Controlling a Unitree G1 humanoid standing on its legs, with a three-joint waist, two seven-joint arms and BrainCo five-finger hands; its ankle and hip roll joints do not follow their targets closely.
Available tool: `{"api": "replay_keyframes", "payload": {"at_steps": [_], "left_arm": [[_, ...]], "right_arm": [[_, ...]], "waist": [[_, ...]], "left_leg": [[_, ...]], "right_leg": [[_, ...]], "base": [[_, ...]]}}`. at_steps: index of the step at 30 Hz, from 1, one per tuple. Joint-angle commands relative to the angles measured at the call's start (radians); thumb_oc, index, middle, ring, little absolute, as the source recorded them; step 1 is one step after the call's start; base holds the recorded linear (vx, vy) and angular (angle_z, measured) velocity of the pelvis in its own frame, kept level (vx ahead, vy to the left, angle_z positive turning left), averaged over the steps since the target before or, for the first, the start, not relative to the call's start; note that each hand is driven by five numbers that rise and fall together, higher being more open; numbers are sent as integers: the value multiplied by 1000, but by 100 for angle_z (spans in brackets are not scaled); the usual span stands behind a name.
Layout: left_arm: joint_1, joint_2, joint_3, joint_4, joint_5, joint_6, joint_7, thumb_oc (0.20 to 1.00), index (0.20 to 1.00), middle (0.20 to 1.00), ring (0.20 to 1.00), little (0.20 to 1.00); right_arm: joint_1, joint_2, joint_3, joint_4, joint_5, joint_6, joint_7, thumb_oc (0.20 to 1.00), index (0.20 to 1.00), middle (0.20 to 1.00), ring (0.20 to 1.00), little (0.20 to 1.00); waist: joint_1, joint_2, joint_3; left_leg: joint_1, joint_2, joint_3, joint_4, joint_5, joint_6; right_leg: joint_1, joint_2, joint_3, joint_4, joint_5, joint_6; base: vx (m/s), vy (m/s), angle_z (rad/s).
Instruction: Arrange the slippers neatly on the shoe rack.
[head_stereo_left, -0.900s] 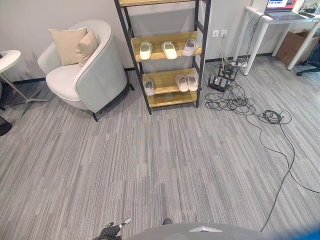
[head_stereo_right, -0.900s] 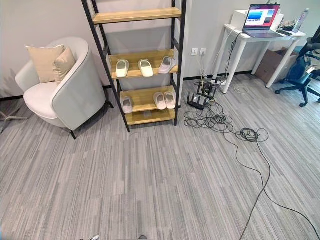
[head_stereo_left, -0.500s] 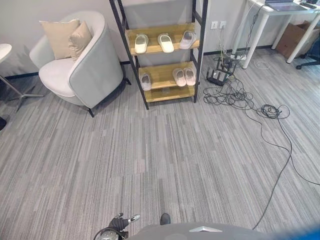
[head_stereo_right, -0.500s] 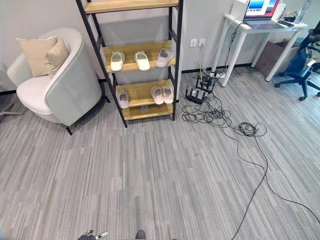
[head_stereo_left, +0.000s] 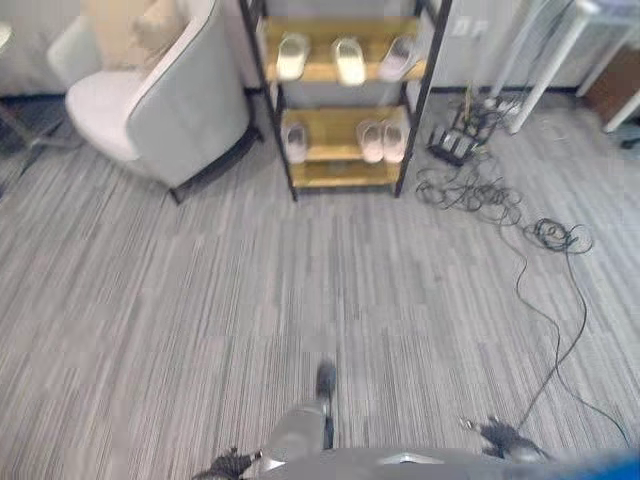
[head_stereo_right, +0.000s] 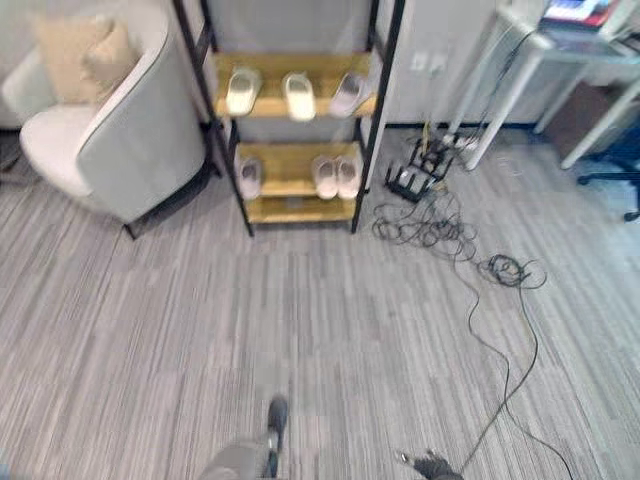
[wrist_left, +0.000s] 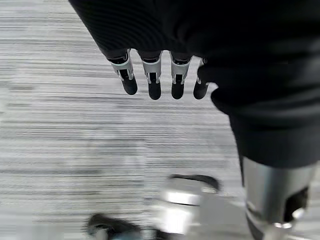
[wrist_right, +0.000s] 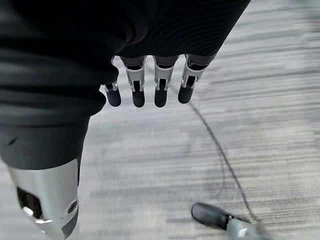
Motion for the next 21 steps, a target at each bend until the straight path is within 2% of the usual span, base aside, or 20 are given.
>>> {"api": "replay_keyframes", "payload": {"at_steps": [1,2,3,5,6,8,10,13,14,15,16,17,18,19,20,21], "left_arm": [[-51,22,-18,-13,34,-12,7,1000,1000,1000,1000,1000],[-56,30,-24,-17,38,-10,10,1000,1000,1000,1000,1000],[-62,37,-28,-20,38,-11,13,1000,1000,1000,1000,1000],[-71,44,-35,-20,40,-12,12,1000,1000,1000,1000,1000],[-83,45,-54,-26,55,-21,17,1000,1000,1000,1000,1000],[-98,40,-64,-38,54,-28,21,1000,1000,1000,1000,1000],[-98,20,-85,-39,74,-37,22,1000,1000,1000,1000,1000],[-71,-7,-89,-18,86,-28,20,1000,1000,1000,1000,1000],[-65,-18,-94,-4,95,-22,14,1000,1000,1000,1000,1000],[-65,-18,-94,-4,95,-22,14,1000,1000,1000,1000,1000],[-75,-23,-103,-9,96,-22,14,1000,1000,1000,1000,1000],[-86,-22,-107,-18,93,-24,18,1000,1000,1000,1000,1000],[-98,-21,-114,-30,87,-25,23,1000,1000,1000,1000,1000],[-108,-28,-125,-45,87,-31,29,1000,1000,1000,1000,1000],[-111,-31,-128,-48,87,-33,34,1000,1000,1000,1000,1000],[-109,-33,-130,-52,91,-33,47,1000,1000,1000,1000,1000]], "right_arm": [[-5,-6,3,-47,-10,-6,13,1000,1000,1000,1000,1000],[-3,-5,3,-49,-11,-6,16,1000,1000,1000,1000,1000],[-1,-6,3,-50,-12,-7,17,1000,1000,1000,1000,1000],[4,-4,5,-46,-19,-8,18,1000,1000,1000,1000,1000],[10,-7,3,-40,-20,-3,20,1000,1000,1000,1000,1000],[14,-9,-5,-28,-14,3,27,1000,1000,1000,1000,1000],[30,-15,-19,-4,-9,8,30,1000,1000,1000,1000,1000],[32,-23,-16,-8,-6,-1,28,1000,1000,1000,1000,1000],[19,-36,-10,-16,-8,-9,29,1000,1000,1000,1000,1000],[19,-36,-10,-15,-8,-9,29,1000,1000,1000,1000,1000],[5,-44,1,-24,-11,-17,26,1000,1000,1000,1000,1000],[-6,-48,7,-29,-8,-21,21,1000,1000,1000,1000,1000],[-17,-53,14,-32,-3,-24,15,1000,1000,1000,1000,1000],[-23,-54,28,-37,-6,-24,9,1000,1000,1000,1000,1000],[-26,-54,35,-37,-12,-25,6,1000,1000,1000,1000,1000],[-33,-52,57,-48,-29,-28,1,1000,1000,1000,1000,1000]], "waist": [[7,12,3],[-6,26,14],[-18,39,22],[-40,53,41],[-67,50,52],[-88,46,52],[-109,42,38],[-110,46,8],[-108,48,-5],[-109,48,-5],[-105,39,-1],[-99,27,10],[-90,14,26],[-75,1,36],[-68,-1,41],[-47,-4,40]], "left_leg": [[5,10,9,158,-196,-50],[33,12,5,157,-207,-40],[55,16,-4,153,-217,-31],[97,16,-19,139,-234,-28],[137,6,-45,126,-262,-41],[167,-3,-71,119,-285,-54],[214,-8,-92,121,-324,-65],[235,23,-103,131,-338,-85],[224,51,-105,177,-329,-114],[223,51,-106,179,-330,-114],[176,72,-88,274,-287,-152],[125,86,-70,362,-257,-162],[72,98,-56,454,-222,-166],[37,106,-25,494,-235,-151],[16,97,-28,484,-250,-146],[-19,78,-35,340,-260,-139]], "right_leg": [[-145,-151,-31,234,234,111],[-193,-166,-37,312,282,114],[-228,-175,-41,362,288,106],[-276,-188,-56,342,252,82],[-310,-179,-37,140,218,63],[-329,-168,13,-18,250,75],[-314,-153,51,-117,290,82],[-284,-117,49,-114,266,57],[-262,-88,37,-114,226,33],[-262,-88,36,-114,226,33],[-231,-76,15,-122,199,9],[-216,-78,3,-124,192,-4],[-199,-81,-12,-127,189,-18],[-173,-76,-26,-136,171,-28],[-163,-74,-30,-140,165,-26],[-135,-72,-43,-162,153,-12]], "base": [[278,273,-30],[276,246,-17],[219,150,-2],[291,26,17],[395,-105,25],[358,-133,40],[404,-188,95],[364,-283,58],[198,-251,-23],[200,-304,-23],[56,-177,0],[46,-246,20],[34,-213,44],[61,-177,55],[213,-65,85],[166,25,60]]}}
